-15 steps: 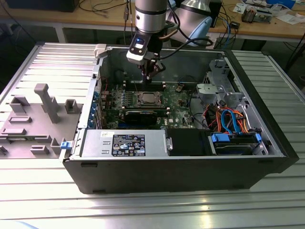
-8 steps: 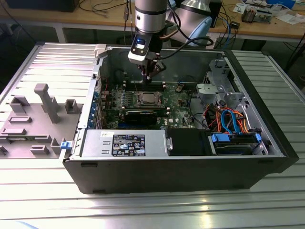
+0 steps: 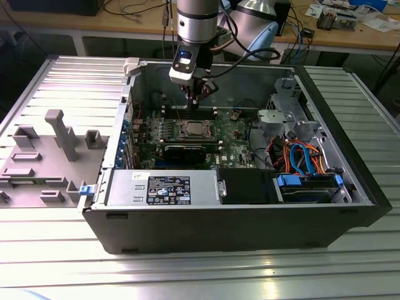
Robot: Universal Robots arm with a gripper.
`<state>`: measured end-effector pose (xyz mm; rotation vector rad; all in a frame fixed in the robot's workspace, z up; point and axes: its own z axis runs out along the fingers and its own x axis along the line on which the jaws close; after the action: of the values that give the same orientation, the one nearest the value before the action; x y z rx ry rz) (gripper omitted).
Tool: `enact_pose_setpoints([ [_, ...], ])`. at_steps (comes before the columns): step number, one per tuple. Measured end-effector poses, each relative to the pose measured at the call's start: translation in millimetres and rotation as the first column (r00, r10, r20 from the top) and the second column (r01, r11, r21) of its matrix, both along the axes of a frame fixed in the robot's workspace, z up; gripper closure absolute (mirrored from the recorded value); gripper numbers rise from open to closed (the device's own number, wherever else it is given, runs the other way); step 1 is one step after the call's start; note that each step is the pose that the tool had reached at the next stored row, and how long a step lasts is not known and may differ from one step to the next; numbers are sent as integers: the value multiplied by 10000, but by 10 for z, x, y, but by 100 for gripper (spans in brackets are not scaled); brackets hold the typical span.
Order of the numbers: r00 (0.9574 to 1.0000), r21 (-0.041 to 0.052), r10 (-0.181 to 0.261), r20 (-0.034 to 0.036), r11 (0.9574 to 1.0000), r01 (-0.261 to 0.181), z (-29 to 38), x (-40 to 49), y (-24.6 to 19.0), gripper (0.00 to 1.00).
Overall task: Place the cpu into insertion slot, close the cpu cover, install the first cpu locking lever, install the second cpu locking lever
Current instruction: 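Install the first cpu locking lever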
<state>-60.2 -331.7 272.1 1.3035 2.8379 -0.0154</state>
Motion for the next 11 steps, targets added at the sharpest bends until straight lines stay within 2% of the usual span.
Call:
enact_pose_setpoints([
  [11,10000,0,86,0,10000,-86,0,0,0,89],
])
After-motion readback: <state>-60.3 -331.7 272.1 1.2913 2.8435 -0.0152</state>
